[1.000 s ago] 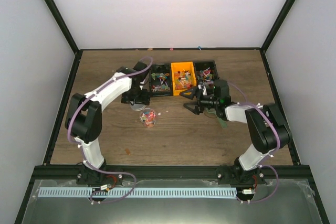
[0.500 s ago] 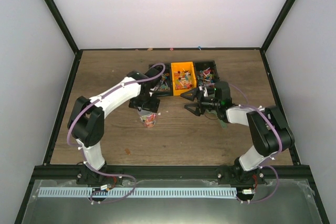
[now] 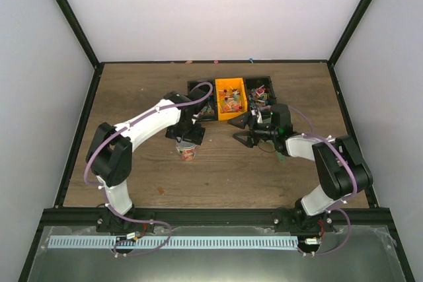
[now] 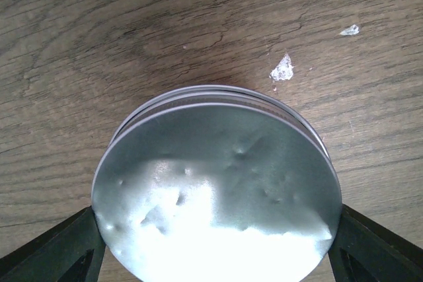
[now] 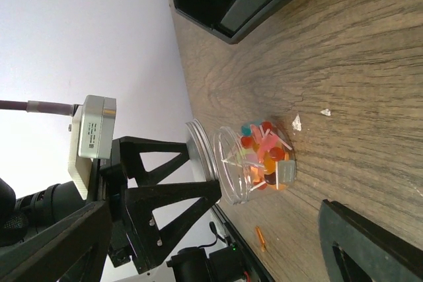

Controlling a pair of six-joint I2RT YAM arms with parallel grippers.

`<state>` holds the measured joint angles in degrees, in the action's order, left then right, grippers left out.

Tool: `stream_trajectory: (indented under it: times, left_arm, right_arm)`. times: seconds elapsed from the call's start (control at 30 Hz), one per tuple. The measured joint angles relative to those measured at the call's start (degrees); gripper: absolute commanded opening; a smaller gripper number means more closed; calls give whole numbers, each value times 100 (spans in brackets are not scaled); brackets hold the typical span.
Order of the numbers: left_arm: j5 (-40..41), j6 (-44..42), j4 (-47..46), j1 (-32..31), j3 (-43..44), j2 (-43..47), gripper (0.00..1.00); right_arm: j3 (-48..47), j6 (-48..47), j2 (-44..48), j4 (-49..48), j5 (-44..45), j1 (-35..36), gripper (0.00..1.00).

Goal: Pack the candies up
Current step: Close the box lid on the packing bottle.

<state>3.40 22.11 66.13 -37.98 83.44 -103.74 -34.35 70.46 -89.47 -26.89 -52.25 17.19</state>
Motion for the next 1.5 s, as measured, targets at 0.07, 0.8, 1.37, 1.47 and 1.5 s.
stream_trajectory:
  times: [0.07, 0.8, 1.37, 1.47, 1.5]
  left_arm:
    - [-4, 2, -9, 0, -17, 0, 86]
    - [-70, 44, -190, -33, -396, 63, 86]
    - [-35, 103, -247, -33, -516, 63, 88]
    - [-20, 136, -254, -33, -516, 63, 90]
    - [-15, 144, -254, -33, -516, 63, 91]
  right_arm:
    - [17, -17, 15, 33, 2, 0, 87]
    - [151, -42, 31, 118, 4, 0, 87]
    - [151, -44, 31, 118, 2, 0, 87]
    - [151, -57, 31, 118, 2, 0, 87]
    - [151, -61, 31, 118, 2, 0, 87]
